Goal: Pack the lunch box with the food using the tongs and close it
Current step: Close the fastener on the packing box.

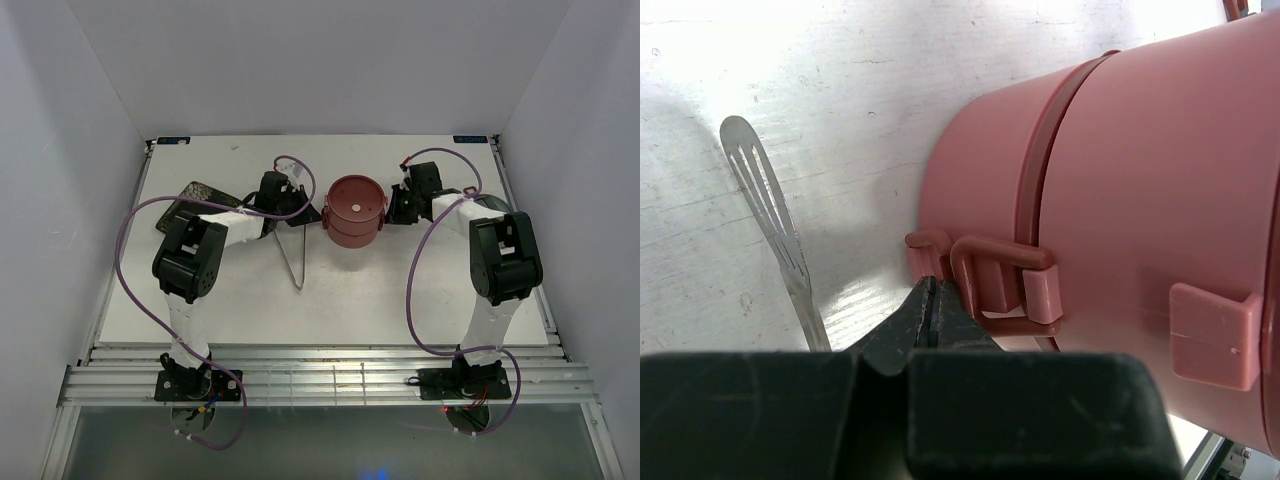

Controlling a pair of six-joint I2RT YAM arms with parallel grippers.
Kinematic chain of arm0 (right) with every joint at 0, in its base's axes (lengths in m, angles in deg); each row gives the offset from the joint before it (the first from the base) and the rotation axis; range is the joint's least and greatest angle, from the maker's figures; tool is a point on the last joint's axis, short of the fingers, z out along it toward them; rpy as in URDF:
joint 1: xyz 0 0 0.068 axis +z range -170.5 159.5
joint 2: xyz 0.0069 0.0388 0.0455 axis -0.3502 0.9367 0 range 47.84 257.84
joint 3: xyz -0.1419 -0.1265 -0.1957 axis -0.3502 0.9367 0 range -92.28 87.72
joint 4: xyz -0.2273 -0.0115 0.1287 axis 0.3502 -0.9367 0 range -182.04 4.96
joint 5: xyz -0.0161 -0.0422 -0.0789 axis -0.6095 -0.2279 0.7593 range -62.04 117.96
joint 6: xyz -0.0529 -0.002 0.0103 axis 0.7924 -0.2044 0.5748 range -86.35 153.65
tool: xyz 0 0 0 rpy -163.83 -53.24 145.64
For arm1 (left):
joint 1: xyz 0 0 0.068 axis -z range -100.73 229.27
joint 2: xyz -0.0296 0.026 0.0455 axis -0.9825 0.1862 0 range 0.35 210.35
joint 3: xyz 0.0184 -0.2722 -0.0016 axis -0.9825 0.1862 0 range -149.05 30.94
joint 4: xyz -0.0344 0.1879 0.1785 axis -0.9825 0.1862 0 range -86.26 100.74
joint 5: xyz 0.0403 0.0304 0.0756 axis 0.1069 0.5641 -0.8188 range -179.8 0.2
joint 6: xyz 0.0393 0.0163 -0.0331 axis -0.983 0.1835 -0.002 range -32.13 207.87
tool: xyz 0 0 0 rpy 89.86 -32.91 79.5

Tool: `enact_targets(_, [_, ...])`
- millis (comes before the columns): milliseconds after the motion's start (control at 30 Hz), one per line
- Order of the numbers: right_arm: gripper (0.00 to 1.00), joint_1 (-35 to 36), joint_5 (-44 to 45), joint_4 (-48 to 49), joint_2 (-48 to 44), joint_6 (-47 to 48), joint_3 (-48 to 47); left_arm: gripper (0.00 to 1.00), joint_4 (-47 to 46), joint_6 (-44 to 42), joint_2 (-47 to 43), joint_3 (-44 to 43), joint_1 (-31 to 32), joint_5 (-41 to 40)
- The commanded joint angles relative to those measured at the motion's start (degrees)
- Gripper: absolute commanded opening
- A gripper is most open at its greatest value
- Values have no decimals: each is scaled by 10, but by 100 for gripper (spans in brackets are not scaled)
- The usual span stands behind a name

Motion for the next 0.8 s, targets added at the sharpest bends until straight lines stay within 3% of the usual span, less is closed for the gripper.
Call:
enact_targets(0, [8,10,-29,14,14,11,-28,0,-19,-1,-8,-28,4,20])
enact_targets(233, [8,6,6,-12,16,12,-39,0,-7,-9,-15,-19,3,0])
enact_targets(500, [8,-13,63,-51,0,14,-51,0,87,-30,-62,-53,-13,-137])
enact_targets(767, [8,-18,93,-90,7,13,-87,0,106,-36,-56,-94,-21,-106])
